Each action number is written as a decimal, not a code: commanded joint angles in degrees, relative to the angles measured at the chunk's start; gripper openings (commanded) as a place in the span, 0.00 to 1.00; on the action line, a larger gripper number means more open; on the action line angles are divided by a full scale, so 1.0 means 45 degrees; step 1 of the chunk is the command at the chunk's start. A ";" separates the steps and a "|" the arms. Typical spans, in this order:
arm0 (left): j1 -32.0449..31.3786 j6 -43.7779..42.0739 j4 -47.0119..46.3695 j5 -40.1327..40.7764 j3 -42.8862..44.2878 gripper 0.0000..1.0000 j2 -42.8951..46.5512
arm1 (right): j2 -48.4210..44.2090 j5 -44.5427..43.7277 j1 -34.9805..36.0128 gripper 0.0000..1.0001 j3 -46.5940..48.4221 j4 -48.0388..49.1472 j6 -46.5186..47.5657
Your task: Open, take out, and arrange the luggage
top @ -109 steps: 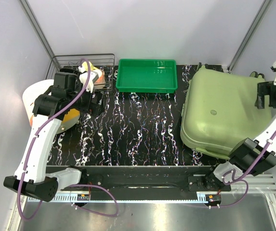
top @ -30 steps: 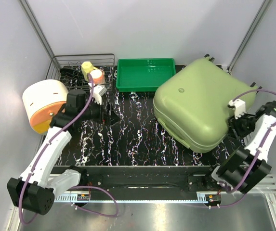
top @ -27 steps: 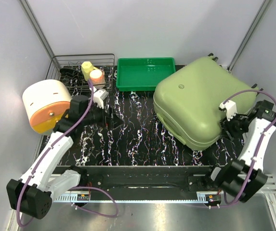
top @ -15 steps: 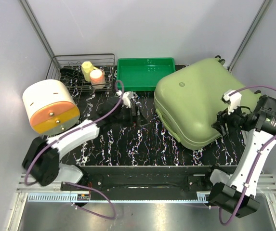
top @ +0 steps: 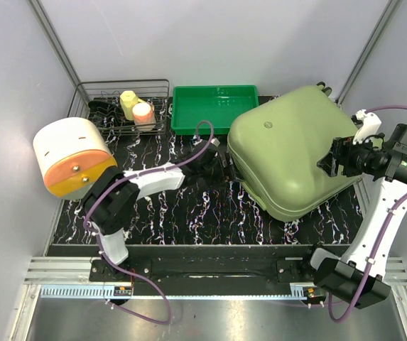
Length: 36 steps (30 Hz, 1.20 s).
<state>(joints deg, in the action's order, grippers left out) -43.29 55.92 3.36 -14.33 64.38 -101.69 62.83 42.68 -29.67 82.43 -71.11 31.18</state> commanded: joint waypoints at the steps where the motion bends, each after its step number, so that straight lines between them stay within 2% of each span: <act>1: -0.0107 0.1556 -0.1388 0.0137 0.0401 0.86 -0.0741 | -0.0094 -0.0790 0.0031 0.77 0.0530 0.0919 -0.1185; 8: -0.0185 0.2415 -0.2991 -0.0233 0.0557 0.77 -0.2165 | -0.0172 -0.1514 0.0050 0.77 -0.0252 0.1174 -0.1382; 10: -0.0147 0.2611 -0.3187 -0.0254 0.0557 0.68 -0.2421 | -0.0173 -0.1885 0.0031 0.77 -0.0408 0.1232 -0.1401; 11: -0.0127 0.2844 -0.3226 -0.0312 0.0557 0.63 -0.2615 | -0.0173 -0.2041 0.0031 0.77 -0.0428 0.1271 -0.1421; 12: 0.0009 0.2943 -0.3226 -0.0390 0.0479 0.50 -0.2675 | -0.0173 -0.2313 0.0050 0.77 -0.0505 0.1291 -0.1401; 15: 0.0438 0.2925 -0.2409 -0.0488 0.0090 0.26 -0.2306 | -0.0075 -0.2704 0.0012 0.75 -0.0564 0.0845 -0.0684; 16: 0.0923 0.2712 -0.2193 -0.0739 -0.0125 0.11 -0.2073 | -0.0017 -0.2861 0.0011 0.75 -0.0603 0.0648 -0.0369; 18: 0.1704 0.2283 -0.1316 -0.0839 -0.0651 0.00 -0.1233 | 0.0003 -0.3096 0.0011 0.72 -0.0759 0.0006 0.0584; 23: 0.2899 0.0643 0.1124 -0.1132 -0.1473 0.00 0.0522 | -0.0328 -0.2395 -0.0067 0.68 -0.1189 -0.0661 0.1859; 29: 0.4343 -0.0413 0.2688 -0.1172 -0.2899 0.00 0.2166 | -0.0972 -0.1125 -0.0067 0.67 -0.1853 -0.0838 0.2543; 36: 0.7174 -0.1528 0.3863 -0.1016 -0.3193 0.00 0.3105 | -0.1481 0.0241 -0.0047 0.70 -0.2791 -0.0546 0.2798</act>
<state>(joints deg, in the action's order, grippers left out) -17.17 49.98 14.72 -22.26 50.19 -90.32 56.86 38.57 -29.74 71.50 -74.19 42.11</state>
